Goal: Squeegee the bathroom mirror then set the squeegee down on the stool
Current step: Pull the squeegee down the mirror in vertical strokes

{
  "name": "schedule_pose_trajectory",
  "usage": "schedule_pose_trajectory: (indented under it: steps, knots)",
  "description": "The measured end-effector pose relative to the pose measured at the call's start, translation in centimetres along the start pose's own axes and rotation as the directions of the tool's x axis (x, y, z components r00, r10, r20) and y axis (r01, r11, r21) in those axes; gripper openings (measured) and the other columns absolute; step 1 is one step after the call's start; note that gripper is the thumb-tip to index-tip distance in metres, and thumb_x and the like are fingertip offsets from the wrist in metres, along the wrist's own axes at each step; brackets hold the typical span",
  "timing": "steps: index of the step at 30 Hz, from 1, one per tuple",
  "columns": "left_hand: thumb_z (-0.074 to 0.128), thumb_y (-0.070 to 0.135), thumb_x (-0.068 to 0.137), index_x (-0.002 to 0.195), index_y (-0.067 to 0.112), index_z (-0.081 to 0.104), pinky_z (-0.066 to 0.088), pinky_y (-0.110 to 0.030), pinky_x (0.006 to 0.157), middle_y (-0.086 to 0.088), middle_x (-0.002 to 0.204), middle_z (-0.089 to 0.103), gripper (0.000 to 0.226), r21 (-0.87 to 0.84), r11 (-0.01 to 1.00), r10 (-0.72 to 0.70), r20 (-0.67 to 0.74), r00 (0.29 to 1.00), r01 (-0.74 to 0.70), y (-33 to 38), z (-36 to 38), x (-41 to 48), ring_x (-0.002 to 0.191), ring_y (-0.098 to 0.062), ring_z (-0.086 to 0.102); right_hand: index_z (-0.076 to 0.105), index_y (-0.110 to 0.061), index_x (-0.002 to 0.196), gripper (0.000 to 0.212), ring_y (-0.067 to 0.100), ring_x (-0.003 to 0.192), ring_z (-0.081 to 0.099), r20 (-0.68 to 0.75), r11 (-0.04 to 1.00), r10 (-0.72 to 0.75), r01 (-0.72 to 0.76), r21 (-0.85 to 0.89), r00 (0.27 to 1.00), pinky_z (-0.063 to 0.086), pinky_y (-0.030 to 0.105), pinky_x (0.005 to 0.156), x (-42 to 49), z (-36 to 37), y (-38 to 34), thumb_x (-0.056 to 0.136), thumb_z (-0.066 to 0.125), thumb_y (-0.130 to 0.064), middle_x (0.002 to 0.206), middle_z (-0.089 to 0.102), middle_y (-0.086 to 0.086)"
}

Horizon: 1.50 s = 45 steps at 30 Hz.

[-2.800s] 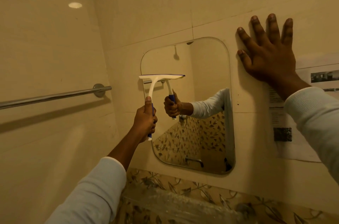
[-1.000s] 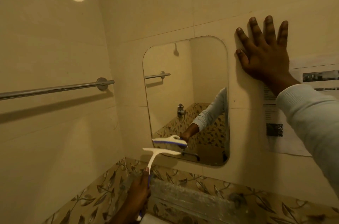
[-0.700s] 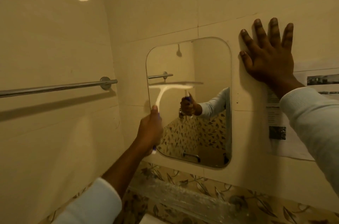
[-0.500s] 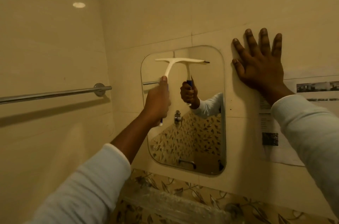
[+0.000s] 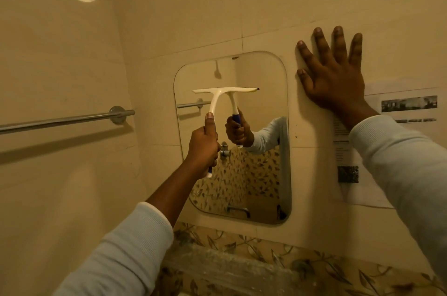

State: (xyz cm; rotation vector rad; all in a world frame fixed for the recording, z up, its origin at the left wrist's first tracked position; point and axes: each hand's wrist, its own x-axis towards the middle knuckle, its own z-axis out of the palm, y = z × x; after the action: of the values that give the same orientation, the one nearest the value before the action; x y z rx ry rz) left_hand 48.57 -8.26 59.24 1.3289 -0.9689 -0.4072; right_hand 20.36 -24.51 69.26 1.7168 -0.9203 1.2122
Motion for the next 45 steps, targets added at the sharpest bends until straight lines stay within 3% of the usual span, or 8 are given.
schedule_pose_trajectory:
  steps: [13, 35, 45]
  knots:
    - [0.032, 0.084, 0.086, 0.074, 0.018, 0.05, 0.033, -0.024, 0.04, 0.0, 0.056, 0.045, 0.069, 0.023, 0.998, -0.052, 0.031, 0.998, 0.051, -6.8, 0.1, -3.7, 0.038, -0.012, 0.037, 0.008, -0.034, 0.172, 0.07, 0.045, 0.164, -0.001, 0.001, 1.0, -0.002, 0.002, 0.023, 1.0, 0.002, 0.074, 0.125, -0.1, -0.2, -0.2, 0.109, 0.021, -0.062, 0.18, 0.001, 0.008]
    - [0.034, 0.083, 0.08, 0.072, 0.014, 0.047, 0.033, -0.023, 0.04, -0.003, 0.057, 0.041, 0.07, -0.009, 0.991, -0.13, 0.025, 0.991, 0.131, -11.6, 0.9, -6.9, 0.038, -0.014, 0.035, 0.006, -0.034, 0.172, 0.07, 0.043, 0.164, -0.001, 0.003, 1.0, -0.004, 0.004, 0.0, 1.0, 0.004, 0.073, 0.126, -0.1, -0.1, 0.0, 0.109, 0.022, -0.062, 0.18, 0.0, 0.007]
    - [0.039, 0.075, 0.09, 0.08, 0.011, 0.047, 0.028, -0.022, 0.04, 0.001, 0.051, 0.041, 0.065, -0.046, 0.979, -0.198, 0.029, 0.98, 0.199, -14.7, 1.1, -8.7, 0.036, -0.012, 0.031, 0.007, -0.034, 0.172, 0.07, 0.044, 0.164, -0.001, 0.01, 1.0, 0.001, -0.001, 0.003, 1.0, 0.004, 0.073, 0.126, -0.1, -0.1, -0.1, 0.109, 0.021, -0.062, 0.18, 0.001, 0.007]
